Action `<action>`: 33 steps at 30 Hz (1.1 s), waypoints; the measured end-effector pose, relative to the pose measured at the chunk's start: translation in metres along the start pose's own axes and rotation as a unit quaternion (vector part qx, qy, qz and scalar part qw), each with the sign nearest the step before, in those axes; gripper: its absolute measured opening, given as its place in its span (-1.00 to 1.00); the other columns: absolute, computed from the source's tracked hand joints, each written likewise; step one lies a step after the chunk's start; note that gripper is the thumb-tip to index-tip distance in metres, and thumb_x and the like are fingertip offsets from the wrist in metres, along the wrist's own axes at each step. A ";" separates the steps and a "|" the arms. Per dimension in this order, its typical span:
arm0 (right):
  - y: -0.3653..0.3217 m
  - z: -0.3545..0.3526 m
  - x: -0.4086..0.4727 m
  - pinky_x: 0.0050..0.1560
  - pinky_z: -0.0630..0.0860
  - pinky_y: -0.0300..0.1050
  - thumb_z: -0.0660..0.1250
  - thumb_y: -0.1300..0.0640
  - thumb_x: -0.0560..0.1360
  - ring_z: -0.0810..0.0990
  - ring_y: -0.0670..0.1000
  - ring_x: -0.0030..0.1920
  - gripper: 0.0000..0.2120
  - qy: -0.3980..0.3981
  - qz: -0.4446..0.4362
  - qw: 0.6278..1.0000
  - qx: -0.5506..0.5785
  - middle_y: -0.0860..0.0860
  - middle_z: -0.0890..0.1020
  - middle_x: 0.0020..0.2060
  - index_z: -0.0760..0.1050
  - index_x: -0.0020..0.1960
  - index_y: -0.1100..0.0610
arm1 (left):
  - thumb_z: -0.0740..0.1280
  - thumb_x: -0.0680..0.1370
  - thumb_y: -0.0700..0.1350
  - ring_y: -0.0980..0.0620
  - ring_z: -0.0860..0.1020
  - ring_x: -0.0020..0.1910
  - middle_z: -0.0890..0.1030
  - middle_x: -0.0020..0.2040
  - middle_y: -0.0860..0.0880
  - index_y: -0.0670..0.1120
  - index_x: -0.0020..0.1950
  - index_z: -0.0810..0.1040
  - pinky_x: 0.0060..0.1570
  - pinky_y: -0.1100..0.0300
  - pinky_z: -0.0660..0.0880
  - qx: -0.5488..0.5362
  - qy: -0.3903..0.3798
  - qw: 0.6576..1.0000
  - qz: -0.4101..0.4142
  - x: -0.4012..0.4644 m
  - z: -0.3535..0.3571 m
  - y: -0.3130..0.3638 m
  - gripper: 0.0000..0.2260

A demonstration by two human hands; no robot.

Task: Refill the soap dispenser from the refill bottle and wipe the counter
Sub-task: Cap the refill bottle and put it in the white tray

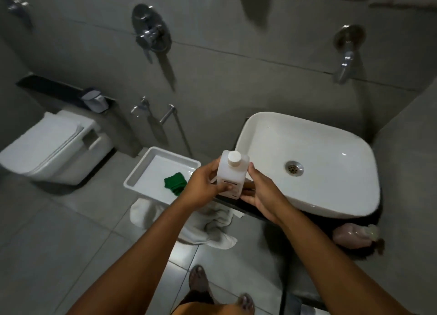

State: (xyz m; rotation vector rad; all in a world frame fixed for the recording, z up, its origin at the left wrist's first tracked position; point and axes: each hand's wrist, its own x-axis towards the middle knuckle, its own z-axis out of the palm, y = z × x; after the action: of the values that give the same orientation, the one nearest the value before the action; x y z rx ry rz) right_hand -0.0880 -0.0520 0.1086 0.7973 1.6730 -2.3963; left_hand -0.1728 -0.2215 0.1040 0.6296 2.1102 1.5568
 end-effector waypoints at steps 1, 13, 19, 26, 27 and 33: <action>0.005 0.015 0.012 0.23 0.58 0.15 0.15 -0.22 0.63 0.69 0.13 0.13 -0.59 -0.011 0.005 1.000 -0.004 0.17 0.69 0.14 0.50 0.33 -0.03 | 0.59 0.41 -0.25 0.16 0.61 0.26 0.67 0.26 0.11 0.00 0.44 0.52 0.27 0.11 0.56 0.002 0.017 1.000 -0.009 -0.002 -0.015 -0.008 -0.37; 0.082 0.206 0.196 0.06 0.64 -0.01 0.19 -0.11 0.65 0.67 0.07 0.14 -0.68 -0.062 0.102 0.992 -0.046 0.03 0.63 0.20 0.47 0.35 -0.05 | 0.49 0.40 -0.44 0.00 0.64 0.20 0.68 0.21 -0.06 -0.16 0.34 0.59 0.30 -0.04 0.55 0.046 0.164 0.975 -0.142 0.031 -0.197 -0.169 -0.48; 0.144 0.258 0.302 -0.02 0.66 -0.06 0.21 0.01 0.66 0.70 0.13 0.09 -0.66 -0.038 0.159 0.986 -0.022 0.15 0.61 0.20 0.42 0.42 0.03 | 0.53 0.38 -0.34 0.02 0.65 0.17 0.68 0.14 0.04 -0.02 0.28 0.62 0.28 0.05 0.54 0.036 0.170 0.966 -0.192 0.075 -0.257 -0.281 -0.51; 0.185 0.273 0.356 0.25 0.57 0.08 0.19 0.09 0.68 0.64 0.13 0.22 -0.62 -0.036 0.155 0.987 -0.005 0.12 0.59 0.30 0.38 0.48 0.06 | 0.47 0.42 -0.35 0.04 0.63 0.16 0.67 0.15 0.07 0.02 0.32 0.60 0.26 0.08 0.55 0.010 0.172 0.958 -0.230 0.101 -0.274 -0.339 -0.48; 0.188 0.272 0.360 0.27 0.56 0.09 0.18 0.09 0.68 0.64 0.12 0.23 -0.62 -0.033 0.156 0.987 -0.004 0.12 0.59 0.31 0.38 0.48 0.06 | 0.48 0.41 -0.35 0.02 0.63 0.17 0.67 0.17 0.06 0.02 0.34 0.59 0.26 0.07 0.56 0.005 0.170 0.958 -0.232 0.103 -0.273 -0.342 -0.47; 0.187 0.261 0.367 0.23 0.58 0.11 0.23 0.09 0.66 0.66 0.12 0.20 -0.64 -0.031 0.154 0.987 -0.013 0.09 0.62 0.26 0.42 0.44 0.06 | 0.51 0.44 -0.32 -0.02 0.60 0.24 0.63 0.21 0.08 0.01 0.40 0.55 0.22 0.17 0.51 0.004 0.176 0.954 -0.242 0.111 -0.268 -0.342 -0.43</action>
State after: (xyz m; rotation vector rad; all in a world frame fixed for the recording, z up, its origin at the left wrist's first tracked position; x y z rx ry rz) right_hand -0.4236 -0.2855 -0.1575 0.8932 1.4334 -2.1613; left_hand -0.4549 -0.4485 -0.1615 -0.1842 2.2897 1.4480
